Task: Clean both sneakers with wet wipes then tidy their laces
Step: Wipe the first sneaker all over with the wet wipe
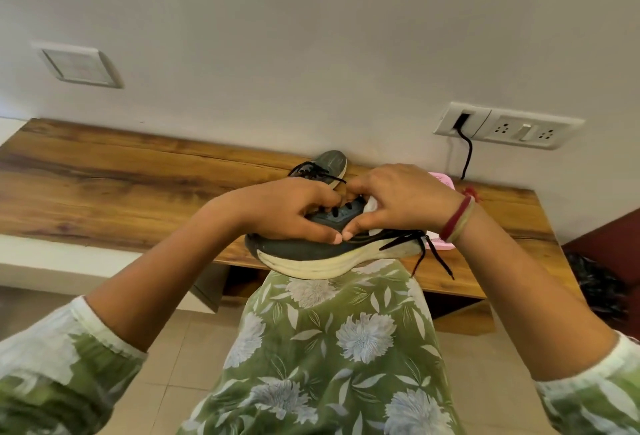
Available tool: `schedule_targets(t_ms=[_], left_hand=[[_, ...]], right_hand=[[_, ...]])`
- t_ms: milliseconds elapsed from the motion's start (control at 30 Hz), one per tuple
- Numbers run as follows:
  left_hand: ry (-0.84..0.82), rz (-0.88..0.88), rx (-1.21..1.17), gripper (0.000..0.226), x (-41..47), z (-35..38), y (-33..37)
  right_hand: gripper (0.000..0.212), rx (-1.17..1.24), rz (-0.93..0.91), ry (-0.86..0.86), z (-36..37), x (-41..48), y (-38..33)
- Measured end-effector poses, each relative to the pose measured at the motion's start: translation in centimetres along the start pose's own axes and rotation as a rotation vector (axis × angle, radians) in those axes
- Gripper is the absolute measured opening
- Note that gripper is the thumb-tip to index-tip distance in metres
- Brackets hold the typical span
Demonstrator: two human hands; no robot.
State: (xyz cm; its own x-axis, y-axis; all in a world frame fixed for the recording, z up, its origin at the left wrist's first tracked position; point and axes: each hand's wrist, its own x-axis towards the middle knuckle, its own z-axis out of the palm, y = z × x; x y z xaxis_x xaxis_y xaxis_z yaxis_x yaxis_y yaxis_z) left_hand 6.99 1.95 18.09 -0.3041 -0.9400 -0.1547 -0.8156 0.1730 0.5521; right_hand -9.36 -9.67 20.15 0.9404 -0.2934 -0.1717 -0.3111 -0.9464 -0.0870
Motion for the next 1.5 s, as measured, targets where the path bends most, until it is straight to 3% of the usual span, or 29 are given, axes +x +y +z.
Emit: schedule_targets(t_ms=[67, 200, 267, 367, 467, 533, 600, 700, 933, 1000, 1067, 1133, 1233, 1433, 1500], left_hand=[[0.012, -0.002, -0.143, 0.018, 0.1, 0.8, -0.4], [0.130, -0.051, -0.438, 0.040, 0.4, 3.2, -1.3], [0.197, -0.084, -0.559, 0.040, 0.4, 4.4, -1.5], [0.293, -0.130, -0.695, 0.034, 0.5, 5.6, -1.3], [0.378, -0.202, -0.786, 0.032, 1.2, 6.4, -0.7], [0.422, -0.257, -0.869, 0.028, 1.9, 6.8, -0.1], [0.475, -0.300, -0.915, 0.034, 2.7, 7.2, 0.2], [0.542, -0.335, -0.968, 0.048, 3.4, 7.8, 0.5], [0.654, -0.376, -1.090, 0.050, 4.1, 7.8, 0.7], [0.653, -0.378, -1.133, 0.063, 4.1, 8.2, 0.5], [0.686, -0.381, -1.115, 0.057, 3.9, 8.3, 0.7], [0.725, -0.361, -1.086, 0.051, 3.9, 8.3, 0.6], [0.740, -0.293, -1.036, 0.063, 4.1, 8.6, 0.3], [0.751, -0.234, -0.984, 0.055, 4.4, 8.5, 0.3], [0.740, -0.208, -0.980, 0.053, 4.4, 8.5, 0.2]], right_hand=[[0.051, 0.049, 0.013, 0.000, 0.2, 0.0, 0.2], [0.038, 0.282, 0.083, 0.060, 0.8, -0.5, 0.6], [0.028, 0.566, 0.193, 0.220, 1.1, -0.9, 0.5], [0.025, 1.208, 0.450, 0.440, 1.3, -1.5, 0.5], [0.023, 1.765, 0.542, 0.381, 2.0, -2.3, 1.2], [0.024, 1.940, 0.533, 0.403, 2.8, -2.7, 1.5], [0.017, 1.888, 0.607, 0.552, 3.5, -2.8, 1.1], [0.010, 1.601, 0.648, 0.718, 4.3, -2.5, -0.9], [0.014, 0.882, 0.420, 0.764, 6.8, -3.0, -3.7], [0.010, 0.844, 0.414, 0.712, 6.6, -3.6, -3.8], [0.007, 0.822, 0.402, 0.566, 6.6, -4.4, -3.5], [0.018, 0.821, 0.367, 0.457, 6.8, -5.1, -3.2], [0.022, 0.878, 0.385, 0.488, 6.9, -5.4, -3.7], [0.019, 0.768, 0.222, 0.531, 6.5, -6.2, -5.1], [0.020, 0.775, 0.265, 0.542, 6.5, -5.9, -3.9]])
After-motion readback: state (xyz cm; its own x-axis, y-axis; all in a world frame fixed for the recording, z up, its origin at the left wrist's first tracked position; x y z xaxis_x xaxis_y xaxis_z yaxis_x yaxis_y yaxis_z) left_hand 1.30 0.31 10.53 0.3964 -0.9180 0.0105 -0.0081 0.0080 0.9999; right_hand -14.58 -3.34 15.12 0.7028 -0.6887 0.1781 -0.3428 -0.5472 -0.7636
